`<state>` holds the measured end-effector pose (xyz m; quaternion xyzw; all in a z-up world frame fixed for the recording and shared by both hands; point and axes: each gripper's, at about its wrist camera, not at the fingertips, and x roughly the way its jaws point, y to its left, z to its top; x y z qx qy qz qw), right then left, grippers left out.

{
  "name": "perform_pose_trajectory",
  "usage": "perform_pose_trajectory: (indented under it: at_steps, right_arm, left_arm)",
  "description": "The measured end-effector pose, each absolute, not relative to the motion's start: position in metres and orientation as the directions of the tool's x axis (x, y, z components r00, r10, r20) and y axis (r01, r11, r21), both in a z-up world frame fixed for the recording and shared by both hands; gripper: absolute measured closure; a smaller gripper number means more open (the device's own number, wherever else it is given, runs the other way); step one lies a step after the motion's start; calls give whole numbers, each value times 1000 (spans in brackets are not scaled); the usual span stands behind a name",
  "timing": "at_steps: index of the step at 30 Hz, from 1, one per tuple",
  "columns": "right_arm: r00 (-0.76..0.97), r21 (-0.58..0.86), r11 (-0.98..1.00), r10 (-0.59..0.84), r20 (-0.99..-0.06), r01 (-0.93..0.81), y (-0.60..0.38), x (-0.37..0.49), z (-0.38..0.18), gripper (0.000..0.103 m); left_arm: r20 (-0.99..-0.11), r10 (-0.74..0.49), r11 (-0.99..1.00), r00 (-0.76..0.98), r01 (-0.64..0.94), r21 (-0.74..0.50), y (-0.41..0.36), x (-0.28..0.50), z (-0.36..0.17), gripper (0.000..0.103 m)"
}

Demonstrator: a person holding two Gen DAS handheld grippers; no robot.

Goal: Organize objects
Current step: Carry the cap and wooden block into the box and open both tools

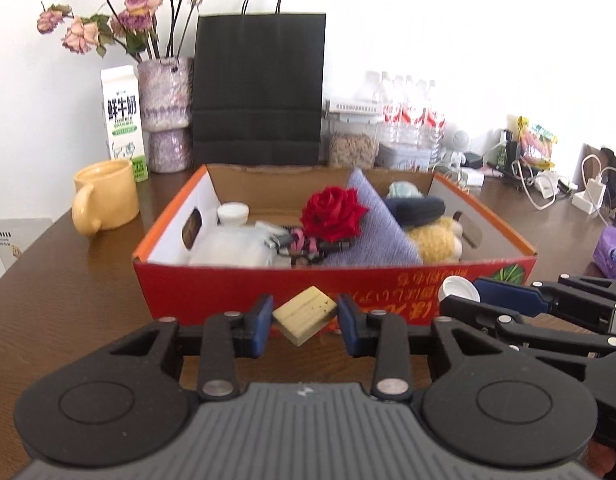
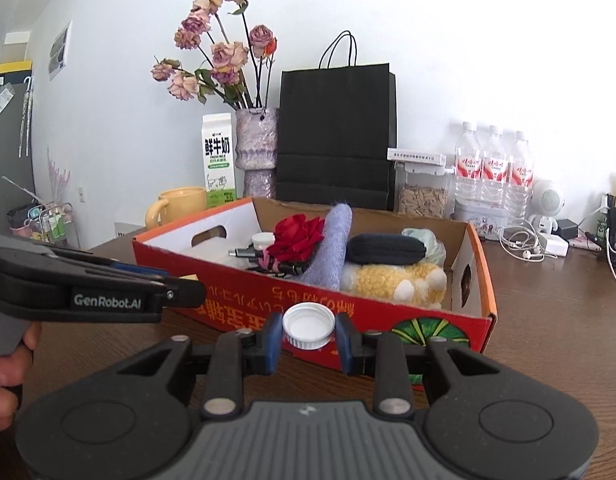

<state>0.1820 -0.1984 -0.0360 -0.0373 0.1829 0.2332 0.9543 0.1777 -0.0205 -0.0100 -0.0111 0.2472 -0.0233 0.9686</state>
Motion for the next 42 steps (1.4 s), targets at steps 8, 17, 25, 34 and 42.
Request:
perform_pose_trajectory:
  at_steps: [8, 17, 25, 34, 42]
  right_arm:
    - [843, -2, 887, 439, -309, -463, -185, 199, -8, 76]
    - [874, -24, 904, 406, -265, -427, -163, 234, 14, 76]
    - [889, 4, 923, 371, -268, -384, -164, 273, 10, 76]
    - [889, -5, 935, 337, -309, -356, -172, 289, -9, 76]
    - [909, -39, 950, 285, -304, -310, -174, 285, -11, 38]
  left_arm:
    - [-409, -40, 999, 911, 30, -30, -11, 190, 18, 67]
    - [-369, -11, 1000, 929, 3, -23, 3, 225, 33, 67]
    - [-385, -5, 1000, 923, -6, -26, 10, 271, 27, 67]
    - [-418, -4, 999, 909, -12, -37, 15, 294, 13, 67]
    - [-371, 21, 999, 928, -35, -30, 14, 284, 15, 24]
